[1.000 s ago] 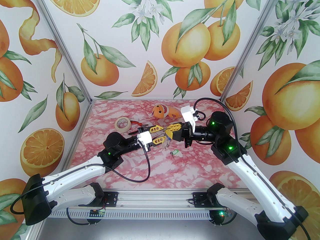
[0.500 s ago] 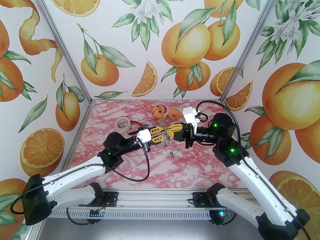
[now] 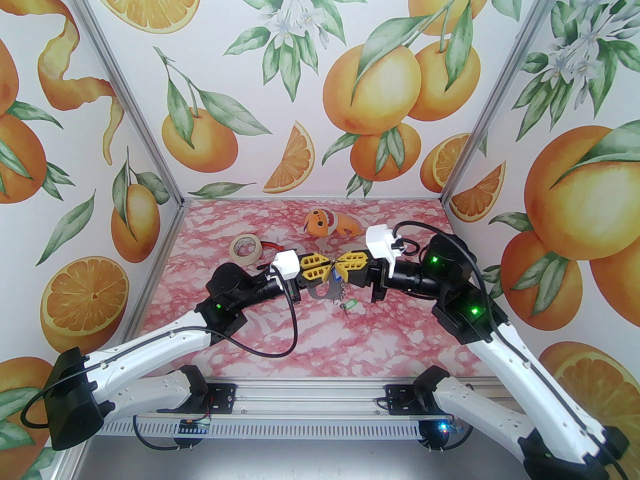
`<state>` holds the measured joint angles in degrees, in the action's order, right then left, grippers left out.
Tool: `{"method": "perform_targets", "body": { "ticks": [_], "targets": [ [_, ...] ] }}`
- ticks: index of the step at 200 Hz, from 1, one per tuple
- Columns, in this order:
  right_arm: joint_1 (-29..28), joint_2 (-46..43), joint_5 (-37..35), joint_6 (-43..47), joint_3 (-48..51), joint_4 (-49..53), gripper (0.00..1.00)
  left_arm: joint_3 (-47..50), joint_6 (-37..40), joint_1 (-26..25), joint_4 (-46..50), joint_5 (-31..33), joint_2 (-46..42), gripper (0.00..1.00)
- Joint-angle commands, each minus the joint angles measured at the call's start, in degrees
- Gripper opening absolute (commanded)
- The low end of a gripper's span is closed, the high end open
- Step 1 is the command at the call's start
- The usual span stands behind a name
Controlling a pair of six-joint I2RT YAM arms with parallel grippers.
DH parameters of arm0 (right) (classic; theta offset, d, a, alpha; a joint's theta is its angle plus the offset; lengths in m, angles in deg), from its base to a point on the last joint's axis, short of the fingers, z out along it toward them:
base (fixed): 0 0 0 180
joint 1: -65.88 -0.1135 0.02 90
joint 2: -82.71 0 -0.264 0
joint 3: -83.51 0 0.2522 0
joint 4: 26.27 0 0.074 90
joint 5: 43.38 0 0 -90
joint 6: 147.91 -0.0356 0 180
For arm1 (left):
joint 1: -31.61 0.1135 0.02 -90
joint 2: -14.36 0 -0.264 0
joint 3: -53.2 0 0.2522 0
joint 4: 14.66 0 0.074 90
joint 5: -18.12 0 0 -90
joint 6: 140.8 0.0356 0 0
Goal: Remove the keys from the keyring
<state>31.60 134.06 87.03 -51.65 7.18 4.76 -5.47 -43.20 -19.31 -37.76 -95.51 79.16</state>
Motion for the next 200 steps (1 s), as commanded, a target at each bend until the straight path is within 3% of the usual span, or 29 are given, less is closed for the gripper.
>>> {"method": "perform_targets", "body": {
  "ticks": [1,40,63,84,112,129,159,200],
  "targets": [
    [-5.4,0.0,-8.3,8.1,-1.9,7.2,0.0,-4.7,-1.1,0.5,0.2,0.1,0.3,0.12],
    [-10.8,1.0,-21.8,16.7,-2.2,13.9,0.0,-6.8,-2.9,1.0,3.1,1.9,-0.6,0.08],
    [-10.8,1.6,-22.7,16.3,-3.0,13.2,0.0,-6.9,-3.0,1.0,3.4,-0.4,-0.9,0.13],
    [-9.3,1.9,-16.8,12.2,-3.4,7.3,0.0,-4.3,-2.2,1.0,1.0,-1.3,-1.3,0.28],
    [-0.1,3.9,1.4,0.9,-5.0,0.6,0.0,-0.8,1.6,2.0,1.5,-2.4,-3.2,0.42],
    [3.0,4.2,7.5,-4.9,-4.3,-3.3,0.0,0.8,3.4,3.4,2.1,-4.5,-4.9,0.5],
    [5.0,5.4,14.1,-11.7,-4.0,-6.3,0.0,0.0,8.7,4.7,5.4,-10.5,-5.3,0.56],
    [7.4,6.6,20.2,-20.8,-2.1,-13.5,0.0,-0.1,12.0,5.4,3.4,-8.3,-4.4,0.57]
  ]
}}
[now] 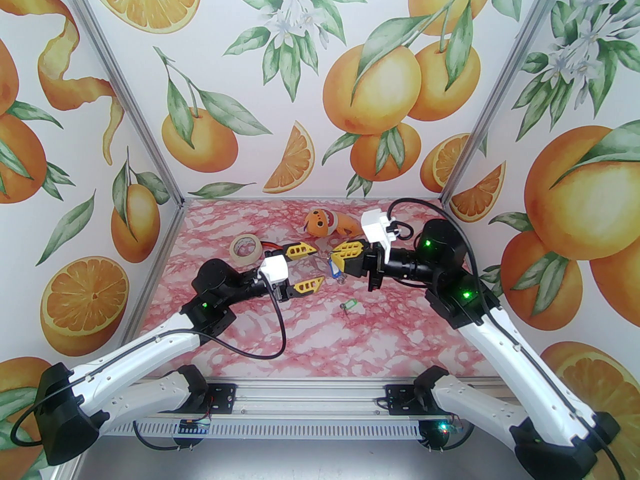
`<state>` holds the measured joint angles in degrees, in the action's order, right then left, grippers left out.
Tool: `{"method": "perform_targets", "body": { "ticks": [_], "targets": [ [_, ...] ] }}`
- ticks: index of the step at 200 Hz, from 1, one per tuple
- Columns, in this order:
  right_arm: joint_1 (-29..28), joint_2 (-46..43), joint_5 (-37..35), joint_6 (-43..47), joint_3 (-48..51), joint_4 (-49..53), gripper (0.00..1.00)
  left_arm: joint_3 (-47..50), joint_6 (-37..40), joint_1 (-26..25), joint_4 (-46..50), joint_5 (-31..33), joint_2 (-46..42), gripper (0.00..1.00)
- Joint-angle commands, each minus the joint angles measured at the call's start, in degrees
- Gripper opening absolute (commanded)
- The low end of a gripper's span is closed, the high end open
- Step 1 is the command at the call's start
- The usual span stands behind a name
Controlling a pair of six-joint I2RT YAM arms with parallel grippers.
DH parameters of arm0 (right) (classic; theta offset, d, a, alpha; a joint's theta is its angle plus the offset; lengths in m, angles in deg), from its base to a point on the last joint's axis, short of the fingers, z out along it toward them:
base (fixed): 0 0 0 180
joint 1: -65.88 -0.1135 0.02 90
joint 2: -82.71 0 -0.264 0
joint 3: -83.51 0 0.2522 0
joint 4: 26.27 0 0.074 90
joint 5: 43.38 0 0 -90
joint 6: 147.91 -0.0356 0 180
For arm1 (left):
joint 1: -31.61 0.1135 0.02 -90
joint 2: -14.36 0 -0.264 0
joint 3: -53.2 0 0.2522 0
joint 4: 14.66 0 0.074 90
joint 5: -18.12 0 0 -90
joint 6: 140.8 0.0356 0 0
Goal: Remove the keys from the keyring
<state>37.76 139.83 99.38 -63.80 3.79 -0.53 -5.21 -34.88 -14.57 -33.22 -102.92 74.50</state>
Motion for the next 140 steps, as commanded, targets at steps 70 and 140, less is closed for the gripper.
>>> {"method": "perform_targets", "body": {
  "ticks": [70,140],
  "targets": [
    [1.5,2.0,8.8,-12.5,3.4,-12.0,0.0,-2.0,1.2,0.1,-6.6,-4.1,4.3,0.52],
    [1.5,1.9,7.6,-13.0,4.9,-12.9,0.0,-1.6,1.3,-0.5,-10.2,0.8,6.3,0.4]
  ]
}}
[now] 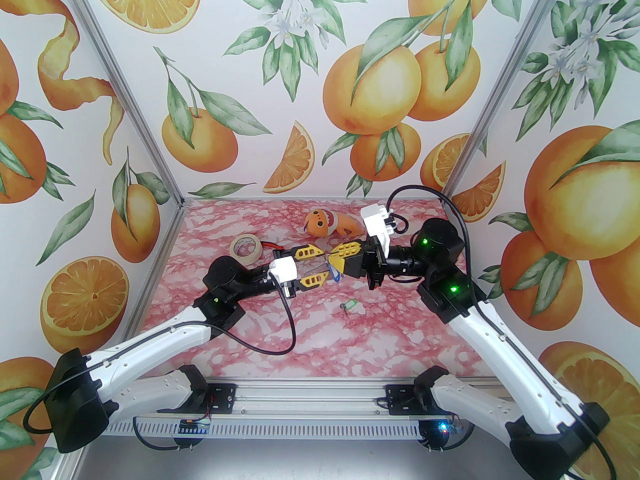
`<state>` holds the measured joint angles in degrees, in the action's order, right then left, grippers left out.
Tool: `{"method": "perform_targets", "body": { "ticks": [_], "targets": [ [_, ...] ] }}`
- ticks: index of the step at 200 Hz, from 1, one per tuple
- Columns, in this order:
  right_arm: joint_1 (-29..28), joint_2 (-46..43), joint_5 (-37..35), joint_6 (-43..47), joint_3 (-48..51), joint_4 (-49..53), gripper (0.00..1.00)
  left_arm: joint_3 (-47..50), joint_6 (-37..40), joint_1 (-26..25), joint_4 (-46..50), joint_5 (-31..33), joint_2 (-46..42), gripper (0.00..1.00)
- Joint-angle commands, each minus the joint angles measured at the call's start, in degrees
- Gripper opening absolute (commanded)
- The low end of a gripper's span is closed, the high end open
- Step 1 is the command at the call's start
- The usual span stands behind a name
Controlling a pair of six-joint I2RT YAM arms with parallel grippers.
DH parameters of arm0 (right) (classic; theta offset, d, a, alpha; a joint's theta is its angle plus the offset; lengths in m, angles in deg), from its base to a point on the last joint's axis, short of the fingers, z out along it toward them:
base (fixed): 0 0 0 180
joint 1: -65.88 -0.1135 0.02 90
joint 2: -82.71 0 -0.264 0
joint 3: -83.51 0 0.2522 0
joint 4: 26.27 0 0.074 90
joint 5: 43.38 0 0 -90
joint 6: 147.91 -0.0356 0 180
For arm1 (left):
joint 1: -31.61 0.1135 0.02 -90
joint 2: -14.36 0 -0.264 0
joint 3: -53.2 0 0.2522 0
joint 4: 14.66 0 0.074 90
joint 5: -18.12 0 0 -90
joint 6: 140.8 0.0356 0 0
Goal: Remove the keys from the keyring
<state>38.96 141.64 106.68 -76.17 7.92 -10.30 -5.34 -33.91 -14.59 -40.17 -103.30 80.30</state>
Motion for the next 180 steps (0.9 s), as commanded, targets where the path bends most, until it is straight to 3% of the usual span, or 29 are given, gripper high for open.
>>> {"method": "perform_targets", "body": {
  "ticks": [1,97,143,180],
  "targets": [
    [0.3,0.0,0.3,-0.6,0.8,-3.1,0.0,-1.4,0.3,-0.5,-3.2,1.2,0.5,0.4],
    [0.3,-0.7,-3.0,0.5,1.3,-3.0,0.0,-0.3,3.3,-2.2,-2.4,8.1,0.3,0.24],
    [0.0,-2.2,-5.8,4.3,1.0,-0.1,0.0,-0.2,-1.3,-2.1,-2.5,8.0,-0.2,0.19],
    [-2.3,-4.8,-11.2,13.3,0.3,6.7,0.0,-0.8,-8.1,-1.6,-4.4,7.2,-0.3,0.17]
  ]
}}
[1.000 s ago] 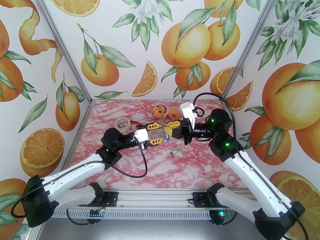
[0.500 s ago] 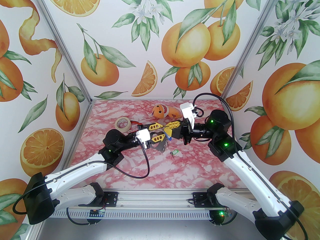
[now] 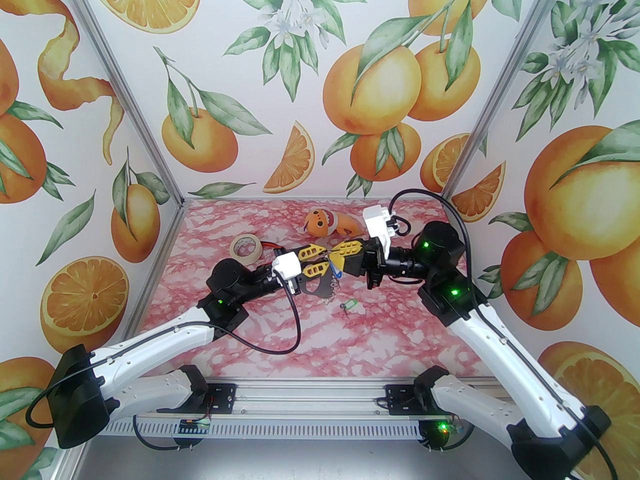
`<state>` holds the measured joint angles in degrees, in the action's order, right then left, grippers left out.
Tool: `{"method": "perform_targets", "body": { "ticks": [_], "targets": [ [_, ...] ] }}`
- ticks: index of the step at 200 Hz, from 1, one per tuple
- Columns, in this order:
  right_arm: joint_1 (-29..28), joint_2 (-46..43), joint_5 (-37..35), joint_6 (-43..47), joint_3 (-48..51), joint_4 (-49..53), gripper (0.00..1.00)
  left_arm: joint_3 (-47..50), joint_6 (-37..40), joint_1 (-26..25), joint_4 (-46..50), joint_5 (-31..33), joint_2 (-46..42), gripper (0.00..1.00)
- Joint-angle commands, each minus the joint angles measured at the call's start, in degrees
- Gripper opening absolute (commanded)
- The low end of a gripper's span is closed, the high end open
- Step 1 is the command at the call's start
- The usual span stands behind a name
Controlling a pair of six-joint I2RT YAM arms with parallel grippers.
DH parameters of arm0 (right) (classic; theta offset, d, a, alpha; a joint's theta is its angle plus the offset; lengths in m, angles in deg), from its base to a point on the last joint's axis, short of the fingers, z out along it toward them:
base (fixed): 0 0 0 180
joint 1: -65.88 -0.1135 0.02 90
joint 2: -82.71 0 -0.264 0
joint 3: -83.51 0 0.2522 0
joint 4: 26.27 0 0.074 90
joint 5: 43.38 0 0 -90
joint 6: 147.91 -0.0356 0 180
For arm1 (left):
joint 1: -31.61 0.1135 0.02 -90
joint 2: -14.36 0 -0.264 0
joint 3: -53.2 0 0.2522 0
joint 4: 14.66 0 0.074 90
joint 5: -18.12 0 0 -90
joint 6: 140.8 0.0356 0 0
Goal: Remove the keys from the keyring
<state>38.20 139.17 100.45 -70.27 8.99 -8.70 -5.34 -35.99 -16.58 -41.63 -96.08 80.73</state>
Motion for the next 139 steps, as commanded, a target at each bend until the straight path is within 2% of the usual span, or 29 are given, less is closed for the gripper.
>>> {"method": "perform_targets", "body": {
  "ticks": [1,22,87,104,139],
  "targets": [
    [-1.6,-2.3,-5.2,7.7,-0.8,5.5,0.0,-0.9,-6.3,0.4,-2.8,-0.1,-0.7,0.17],
    [-5.9,-3.2,-12.0,16.7,-2.7,13.4,0.0,-2.6,-9.3,0.4,-0.4,-1.9,-0.4,0.16],
    [-18.8,-3.6,-35.7,38.5,-5.0,28.4,0.0,-9.4,-18.9,2.6,8.6,-7.1,-0.7,0.14],
    [-20.1,-4.1,-38.3,40.5,-4.1,28.0,0.0,-11.6,-20.4,3.1,11.1,-7.3,0.1,0.13],
    [-20.9,-3.1,-40.6,42.9,-3.8,28.7,0.0,-13.3,-24.3,3.5,9.6,-8.3,2.0,0.14]
  ]
}}
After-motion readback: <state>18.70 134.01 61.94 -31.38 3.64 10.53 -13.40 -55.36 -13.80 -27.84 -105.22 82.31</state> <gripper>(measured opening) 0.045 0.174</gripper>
